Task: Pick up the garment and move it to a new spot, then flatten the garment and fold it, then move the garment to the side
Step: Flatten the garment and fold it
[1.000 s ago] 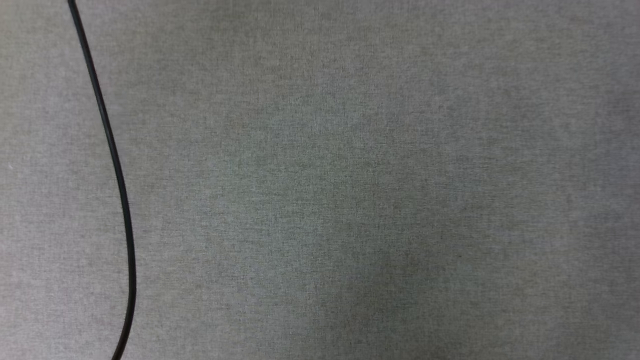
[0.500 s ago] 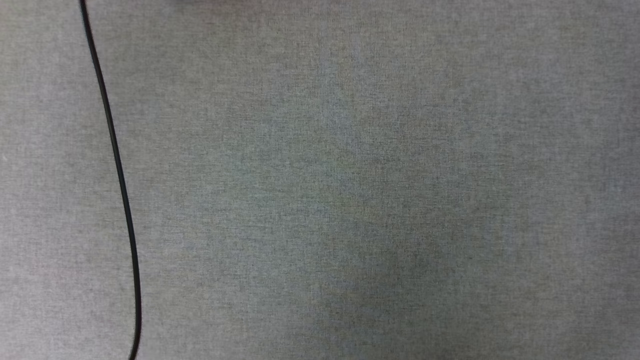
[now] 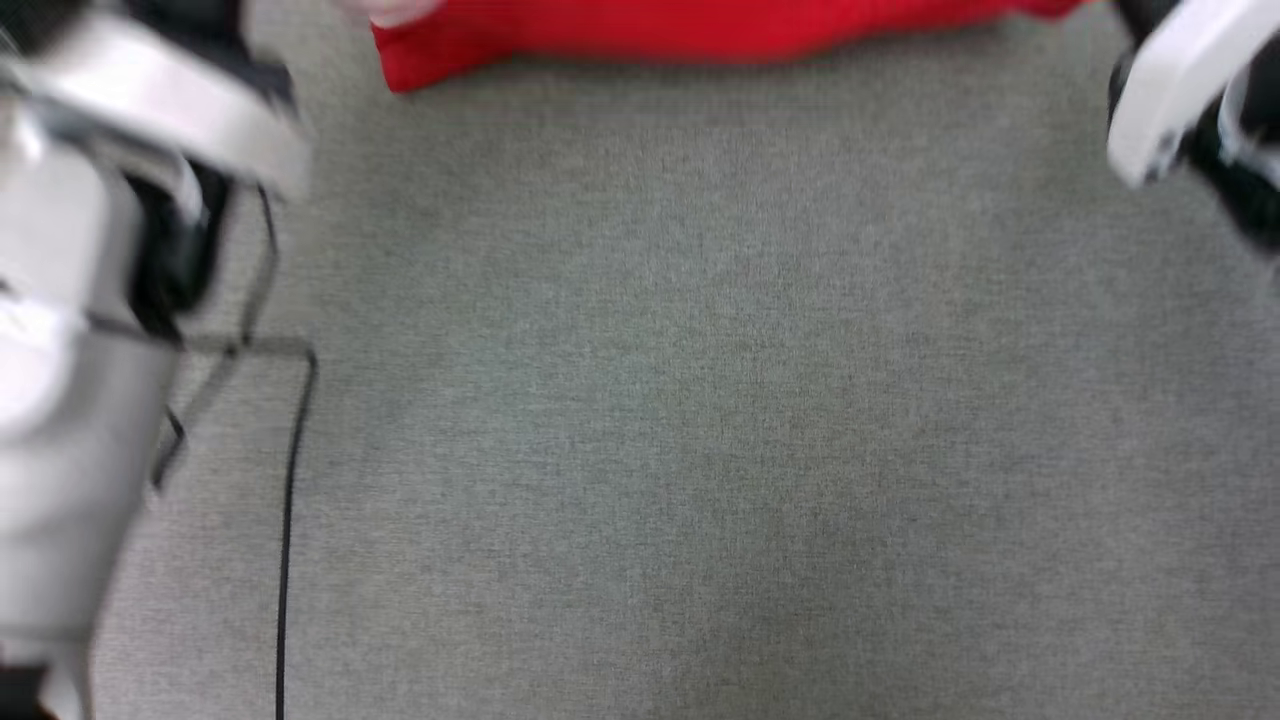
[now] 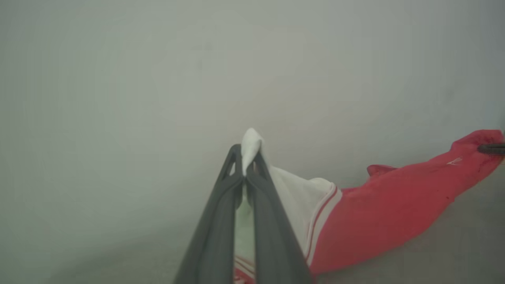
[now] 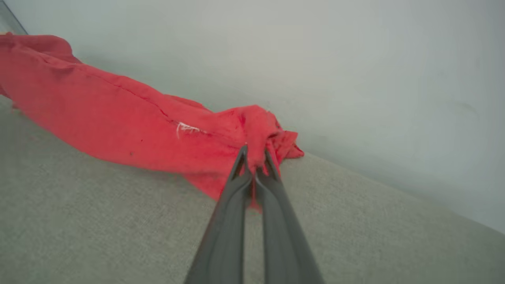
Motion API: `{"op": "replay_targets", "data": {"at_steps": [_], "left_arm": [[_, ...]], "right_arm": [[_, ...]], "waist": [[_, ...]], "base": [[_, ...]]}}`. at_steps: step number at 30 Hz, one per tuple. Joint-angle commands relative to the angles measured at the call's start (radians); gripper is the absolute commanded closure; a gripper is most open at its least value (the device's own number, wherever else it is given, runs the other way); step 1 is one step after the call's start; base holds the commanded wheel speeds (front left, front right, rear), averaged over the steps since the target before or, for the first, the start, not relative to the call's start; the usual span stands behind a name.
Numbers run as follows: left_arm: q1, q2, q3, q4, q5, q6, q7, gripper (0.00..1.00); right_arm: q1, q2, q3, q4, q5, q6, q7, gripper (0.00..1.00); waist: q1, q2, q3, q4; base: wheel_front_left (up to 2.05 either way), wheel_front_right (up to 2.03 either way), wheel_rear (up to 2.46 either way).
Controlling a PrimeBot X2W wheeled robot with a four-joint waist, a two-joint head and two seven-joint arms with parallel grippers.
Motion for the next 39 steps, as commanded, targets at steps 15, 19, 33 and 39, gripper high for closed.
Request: {"op": "replay_targets", "data": {"at_steps": [15,19,33,39], "left_arm": [[0.587,-0.025,-0.016,-0.157,-0.041,0.072,-0.002,1.0],[0.709,-0.002,-0.035,-0.189,-0.051,0.094,0.014,1.0],[1.08,0.061,-0.087,-0.352,-0.163,0.14,0.129,1.0],[1.173,0.083,-0.107,-0.392,-0.197,0.158,0.171,1.0]], "right_arm": [[0.462,-0.148,0.093,-0.173,0.117,-0.001,-0.039,1.0],[0.573,-0.169,0.097,-0.211,0.115,-0.001,-0.053,1.0],[0.898,-0.2,0.017,-0.281,0.12,-0.001,-0.059,1.0],[1.021,-0.225,-0.036,-0.306,0.094,-0.001,-0.06,1.0]], "waist": [[0.0001,-0.0001,-0.266,0.022],[0.0001,-0.0001,-0.336,0.025],[0.0001,-0.0001,-0.482,0.017],[0.0001,-0.0001,-0.506,0.022]], "base": [[0.0,0.0,0.0],[0.0,0.0,0.0],[0.0,0.0,0.0],[0.0,0.0,0.0]]}}
